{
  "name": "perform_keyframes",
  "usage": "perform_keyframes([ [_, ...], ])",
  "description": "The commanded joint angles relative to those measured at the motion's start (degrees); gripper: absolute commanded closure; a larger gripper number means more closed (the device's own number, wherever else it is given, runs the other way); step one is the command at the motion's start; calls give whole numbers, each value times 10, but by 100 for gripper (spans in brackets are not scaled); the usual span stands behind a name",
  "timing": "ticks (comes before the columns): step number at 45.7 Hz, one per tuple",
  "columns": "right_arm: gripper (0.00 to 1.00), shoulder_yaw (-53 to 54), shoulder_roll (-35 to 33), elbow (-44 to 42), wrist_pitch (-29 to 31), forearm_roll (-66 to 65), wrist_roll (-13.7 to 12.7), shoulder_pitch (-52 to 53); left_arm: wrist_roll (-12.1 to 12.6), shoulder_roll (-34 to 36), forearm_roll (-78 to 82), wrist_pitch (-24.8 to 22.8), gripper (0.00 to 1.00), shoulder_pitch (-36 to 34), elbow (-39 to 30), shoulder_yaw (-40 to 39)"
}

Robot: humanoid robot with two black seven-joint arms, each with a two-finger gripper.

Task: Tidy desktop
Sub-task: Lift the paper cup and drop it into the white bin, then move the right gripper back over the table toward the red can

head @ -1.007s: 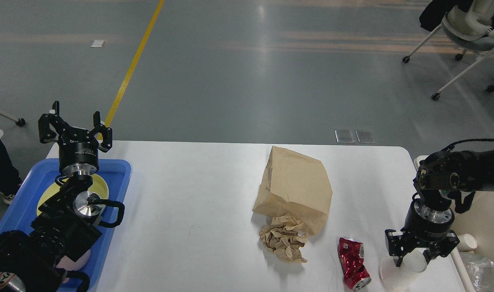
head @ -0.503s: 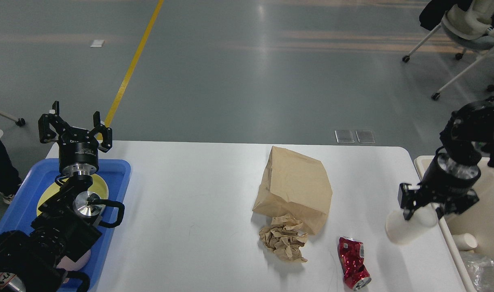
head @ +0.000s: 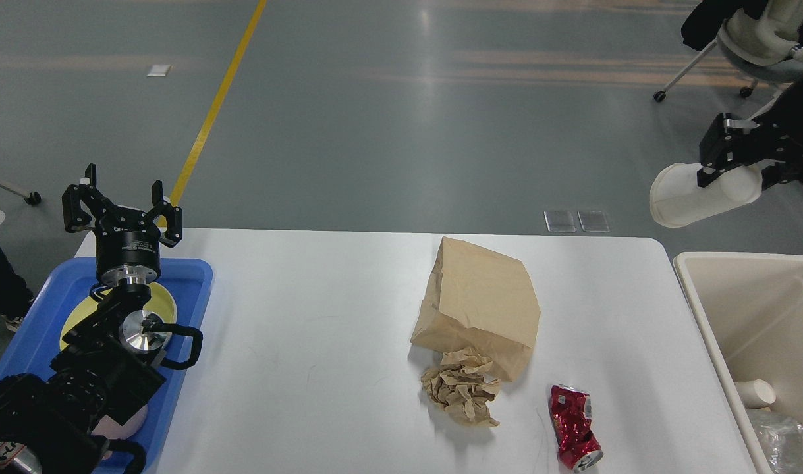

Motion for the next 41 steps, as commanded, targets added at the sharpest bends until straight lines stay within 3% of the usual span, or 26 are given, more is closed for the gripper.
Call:
perform_keyframes([
  [1,100,-13,-32,-61,-44,-1,-1,-89,0,0,0,0,4,0,1,0],
  [8,100,5,-93,-132,-136,0,0,-243,0,0,0,0,4,0,0,0],
  [16,100,86,-105,-144,-312,-1,1,-443,0,0,0,0,4,0,0,0],
  [17,97,98,-105,-145,-332,-1,1,-467,0,0,0,0,4,0,0,0],
  [20,70,133,-104,-148,-382,-1,1,-531,0,0,0,0,4,0,0,0],
  [24,20,164,-85,-173,-420,-1,2,-590,0,0,0,0,4,0,0,0],
  [26,2,175,-71,-194,-425,-1,2,-611,0,0,0,0,4,0,0,0],
  [41,0,182,-33,-231,-425,-1,2,-648,0,0,0,0,4,0,0,0],
])
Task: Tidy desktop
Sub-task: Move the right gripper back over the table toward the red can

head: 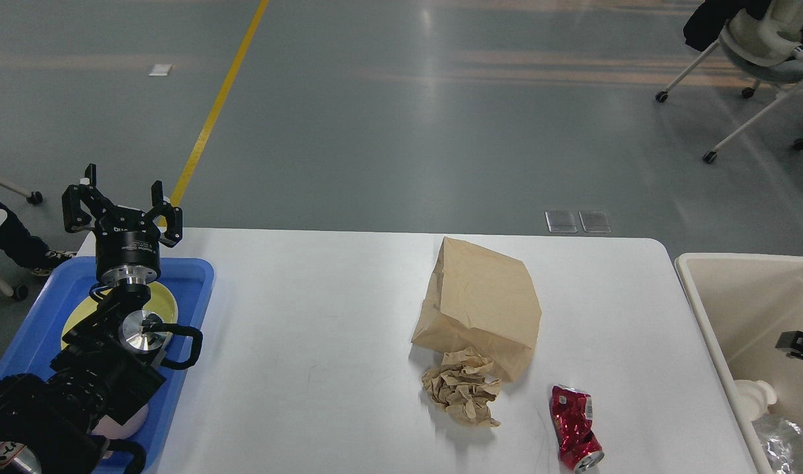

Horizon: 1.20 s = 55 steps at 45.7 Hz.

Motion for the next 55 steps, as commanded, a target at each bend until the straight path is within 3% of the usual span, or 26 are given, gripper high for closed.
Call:
perform_keyframes([
  [1,0,0,4,6,0,0,0,11,0,0,0,0,4,0,0,0],
  [11,0,-43,17,60,4,-9,0,158,0,0,0,0,4,0,1,0],
  [20,0,-136,52,178,33,-10,0,353,0,0,0,0,4,0,0,0],
  [28,0,-168,81,319,112,-7,0,503,0,0,0,0,4,0,0,0],
  [36,0,-166,129,384,264,-4,0,620,0,0,0,0,4,0,0,1],
  [43,0,-160,165,400,344,-2,1,654,0,0,0,0,4,0,0,0],
  [48,0,-159,177,402,342,-3,0,624,0,0,0,0,4,0,0,0],
  [55,0,-148,181,395,320,-3,-2,489,0,0,0,0,4,0,0,0],
])
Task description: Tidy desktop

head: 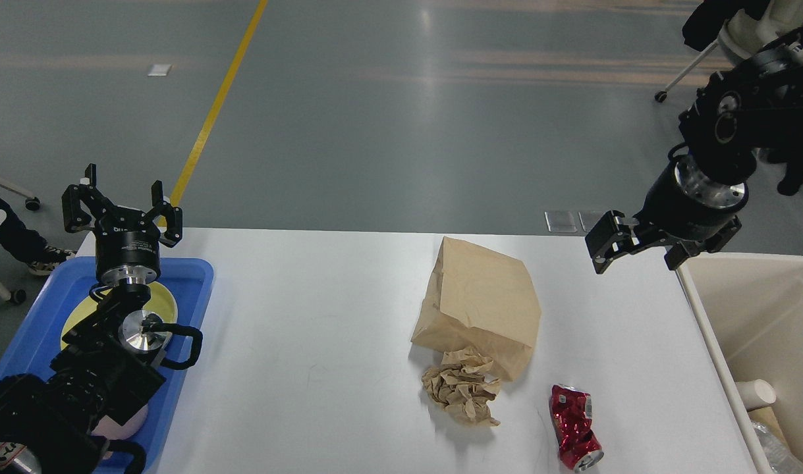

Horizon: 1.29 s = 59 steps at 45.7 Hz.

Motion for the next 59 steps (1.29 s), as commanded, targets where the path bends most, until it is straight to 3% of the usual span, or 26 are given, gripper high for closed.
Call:
perform_keyframes([
  [1,0,9,2,-5,-17,1,-1,-91,0,0,0,0,4,0,0,0],
  [17,0,55,32,-49,-120,2,-2,-261,0,0,0,0,4,0,0,0],
  [41,0,97,56,-126,-139,3,-2,-374,0,0,0,0,4,0,0,0],
  [52,2,105,67,-131,-183,4,-1,-396,0,0,0,0,4,0,0,0],
  [55,11,113,67,-131,-185,4,-2,-402,0,0,0,0,4,0,0,0],
  [59,33,113,67,-130,-185,3,-2,-406,0,0,0,0,4,0,0,0],
])
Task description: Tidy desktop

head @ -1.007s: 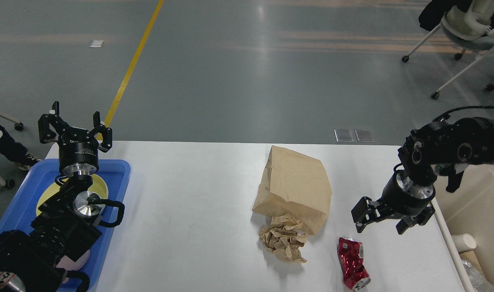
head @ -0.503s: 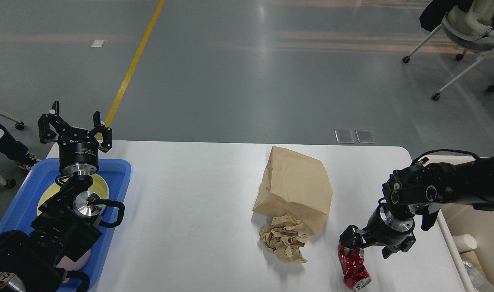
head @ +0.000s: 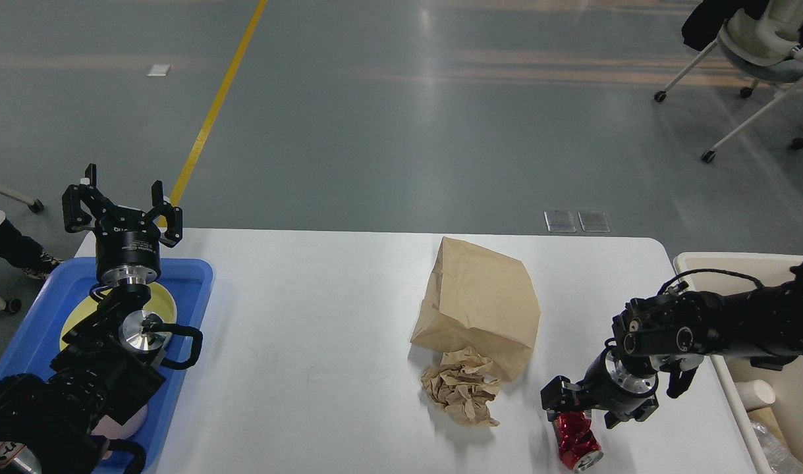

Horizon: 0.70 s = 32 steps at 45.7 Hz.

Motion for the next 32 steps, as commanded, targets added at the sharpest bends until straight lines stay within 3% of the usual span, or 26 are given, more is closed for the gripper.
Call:
perform_keyframes([
  [1,41,3,0,2,-2,0,0,-5,0,0,0,0,4,0,0,0],
  [5,76,2,0,3,3,-1,0,-4,0,0,0,0,4,0,0,0],
  [8,97,0,0,4,5,-1,0,-4,0,0,0,0,4,0,0,0],
  [9,100,-1,0,4,5,-1,0,-4,0,0,0,0,4,0,0,0],
  [32,100,-2,-10,3,-2,-1,0,10,0,0,0,0,4,0,0,0],
])
